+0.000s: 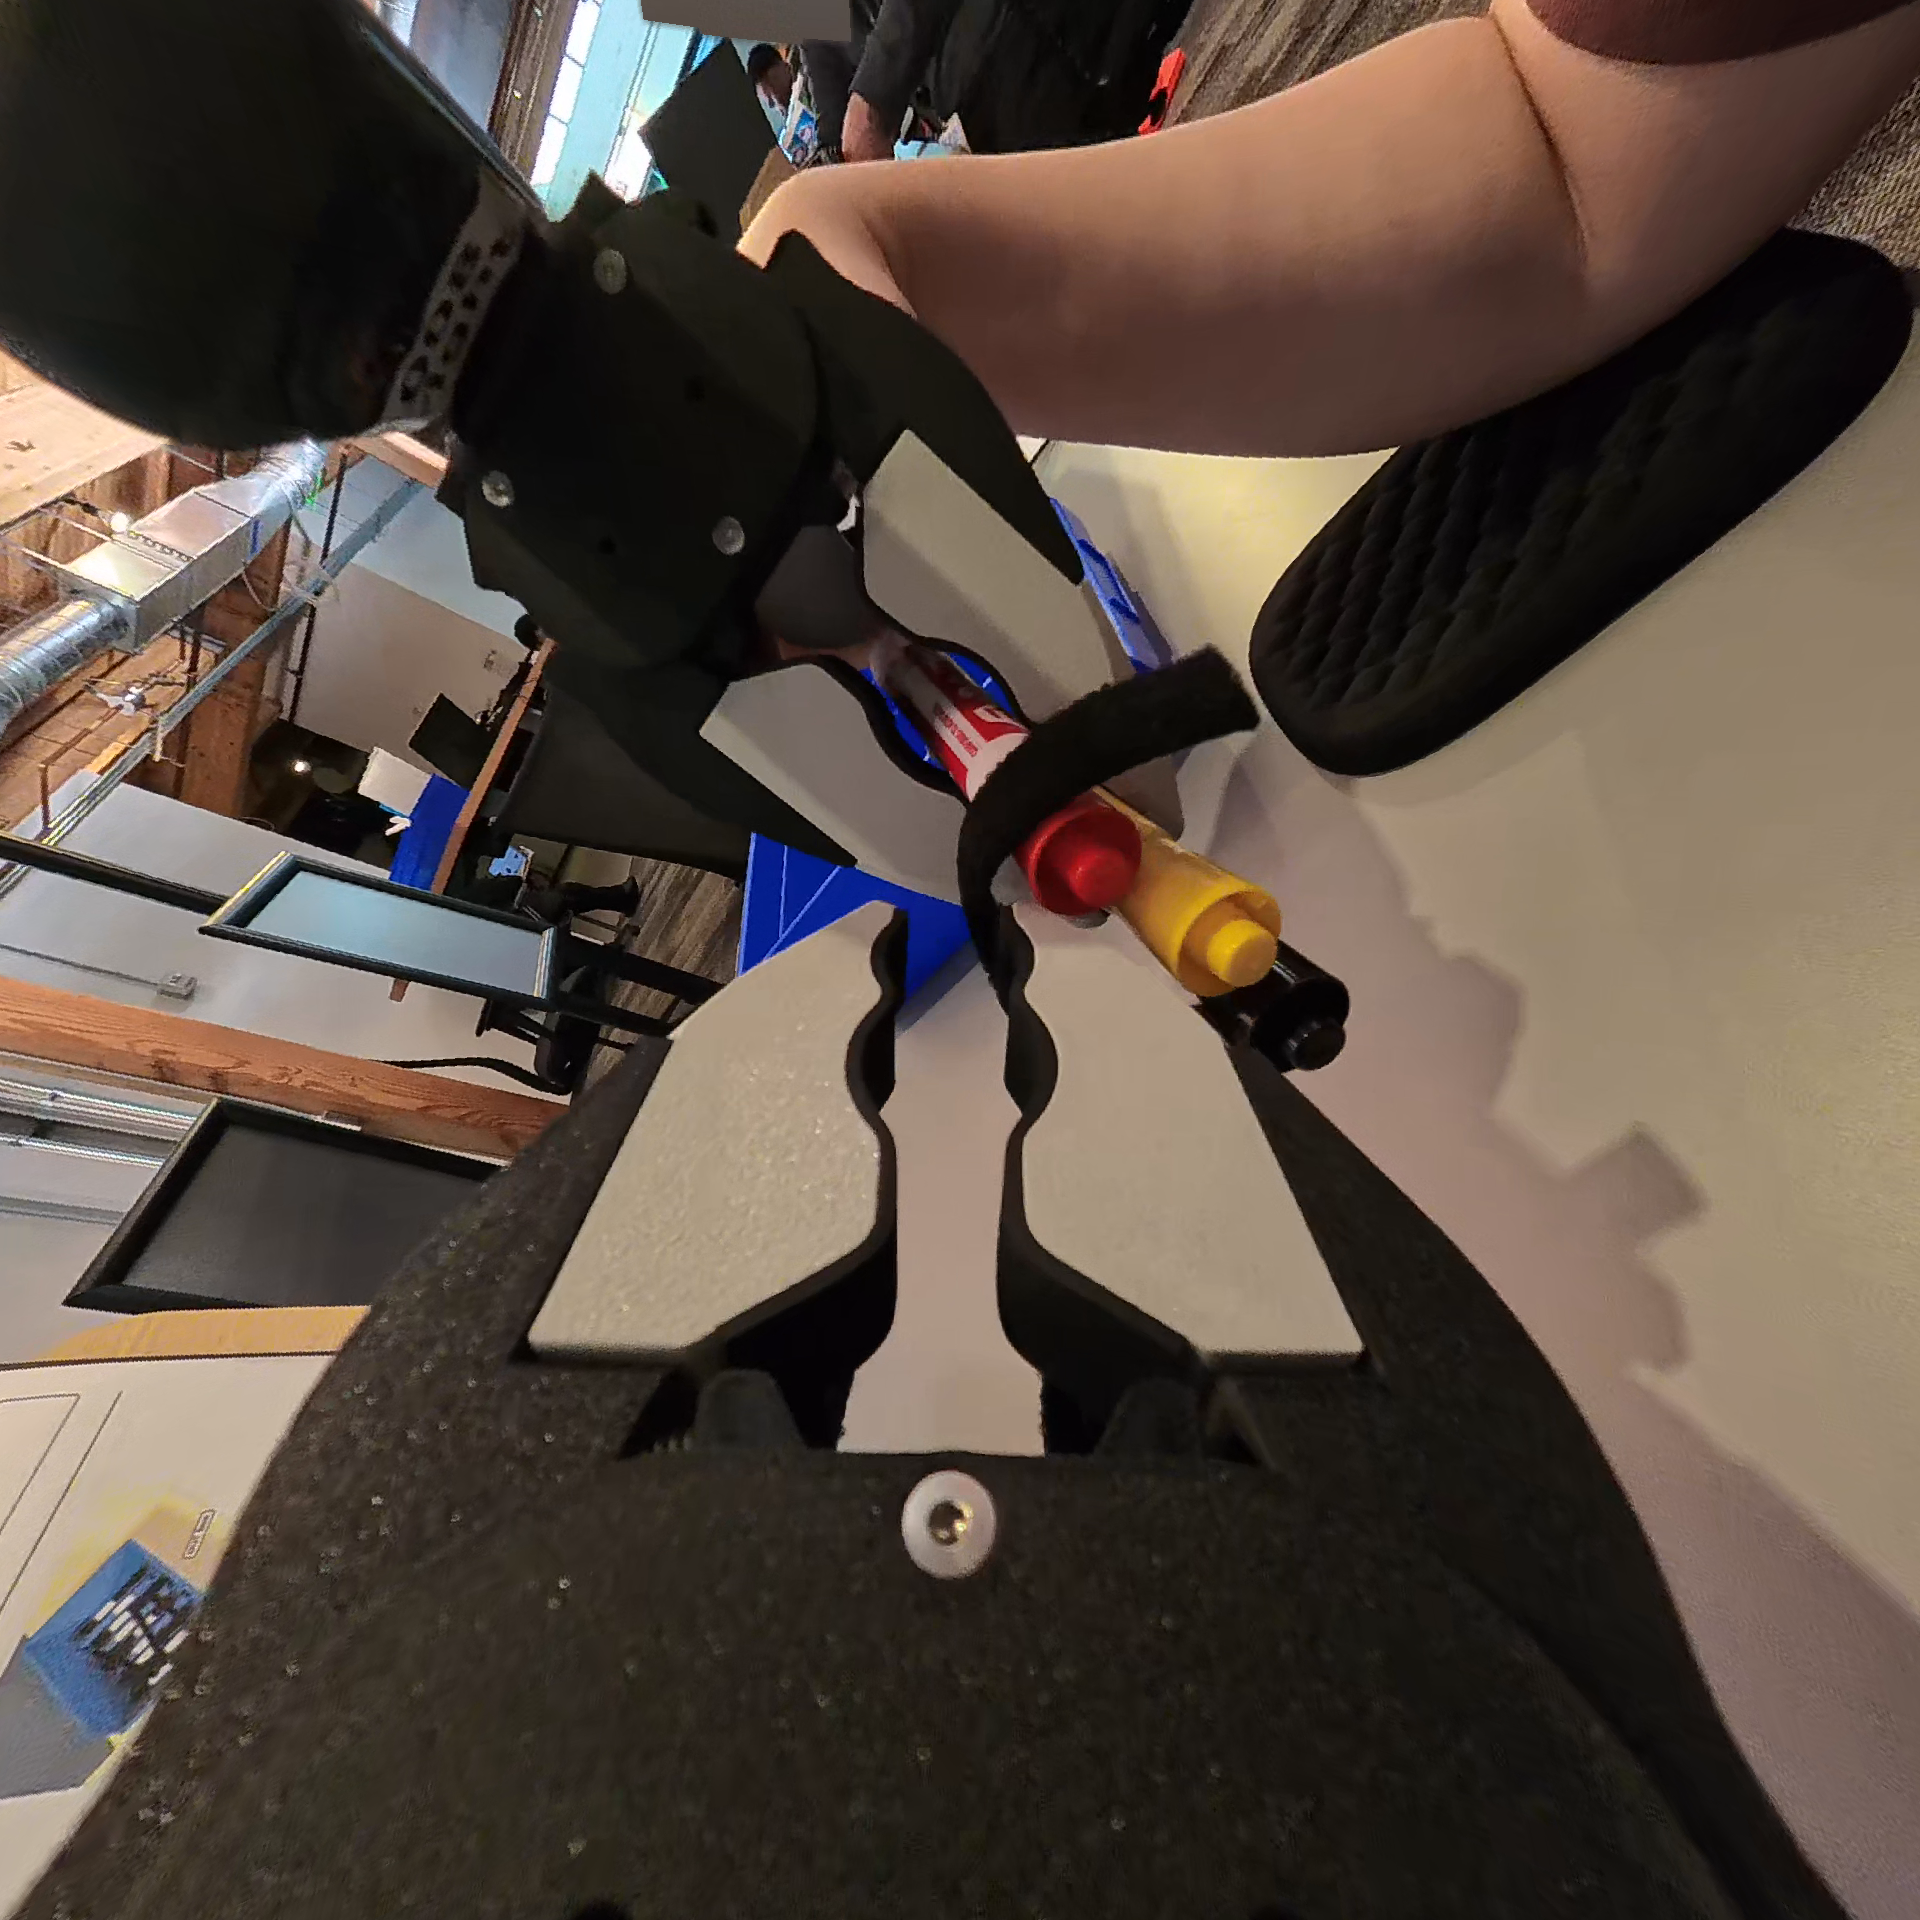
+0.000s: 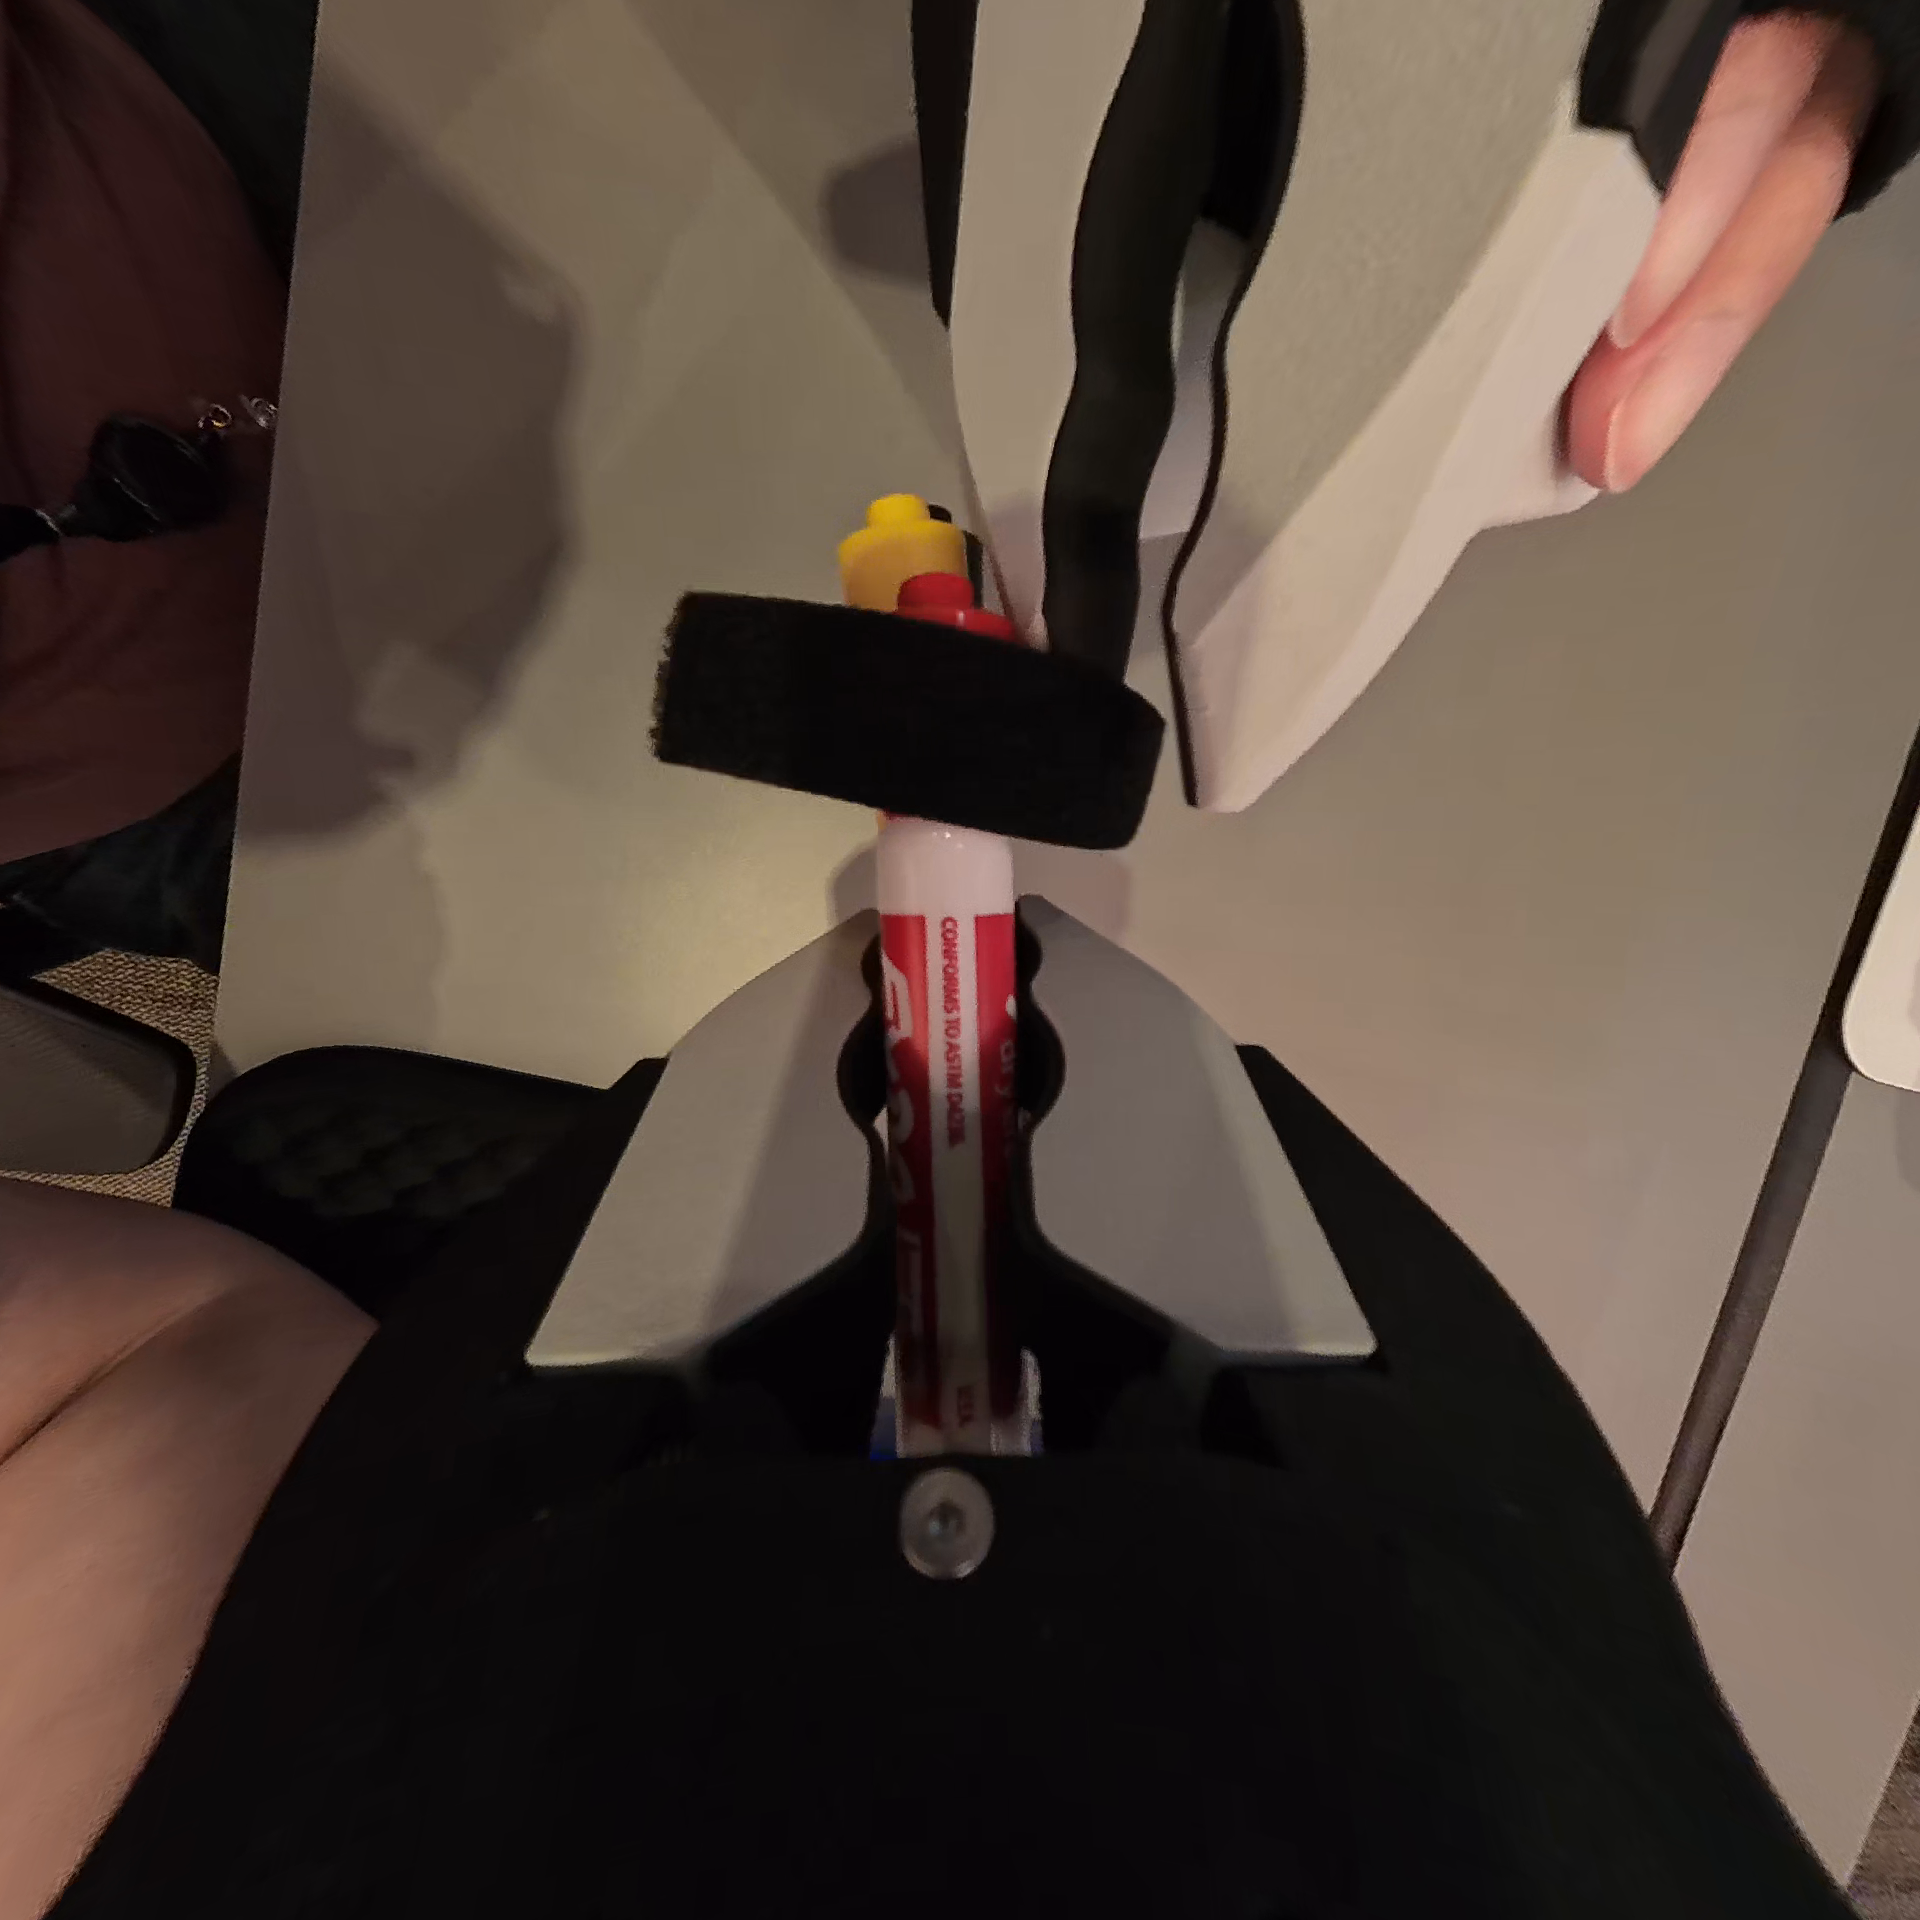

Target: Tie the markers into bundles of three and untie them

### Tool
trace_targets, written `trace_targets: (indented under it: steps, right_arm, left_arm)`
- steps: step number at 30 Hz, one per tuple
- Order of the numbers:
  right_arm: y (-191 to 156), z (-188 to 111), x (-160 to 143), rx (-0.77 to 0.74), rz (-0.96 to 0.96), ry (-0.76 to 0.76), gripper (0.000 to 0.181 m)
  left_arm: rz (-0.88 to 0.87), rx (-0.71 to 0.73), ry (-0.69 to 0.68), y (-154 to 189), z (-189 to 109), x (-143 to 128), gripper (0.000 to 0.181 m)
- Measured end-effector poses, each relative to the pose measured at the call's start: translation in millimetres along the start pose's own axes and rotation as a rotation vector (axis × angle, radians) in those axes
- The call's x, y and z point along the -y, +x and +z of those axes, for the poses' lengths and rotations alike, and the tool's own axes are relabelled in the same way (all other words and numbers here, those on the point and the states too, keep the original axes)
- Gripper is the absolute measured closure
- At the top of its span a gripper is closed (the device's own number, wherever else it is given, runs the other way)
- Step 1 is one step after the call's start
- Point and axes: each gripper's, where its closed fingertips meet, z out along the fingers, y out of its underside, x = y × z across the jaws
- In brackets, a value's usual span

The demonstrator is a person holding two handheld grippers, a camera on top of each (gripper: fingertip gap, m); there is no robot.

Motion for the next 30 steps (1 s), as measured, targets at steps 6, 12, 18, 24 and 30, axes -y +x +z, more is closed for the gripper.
trace_targets:
  steps: [6,12,18,24,30]
  right_arm:
    - [1.4,-1.4,1.2,-0.015,-0.007,0.006,0.161]
    - [2.6,-4.1,1.6,-0.031,-0.009,0.013,0.16]
    - [1.6,-2.5,1.7,-0.02,-0.01,0.013,0.16]
    - [-1.8,0.4,5.1,0.0,-0.028,0.021,0.161]
    - [-9.1,9.8,14.2,0.043,-0.072,0.024,0.16]
  left_arm:
    - [0.006,0.009,-0.008,-2.2,-2.2,-1.2,0.165]
    - [0.017,0.019,-0.01,-4.0,-3.2,-0.5,0.165]
    - [0.028,0.025,-0.015,-5.8,-5.6,0.7,0.165]
    - [0.018,0.021,0.009,-6.6,-8.4,9.6,0.165]
    - [0.016,0.0,0.018,-4.4,-11.1,14.4,0.166]
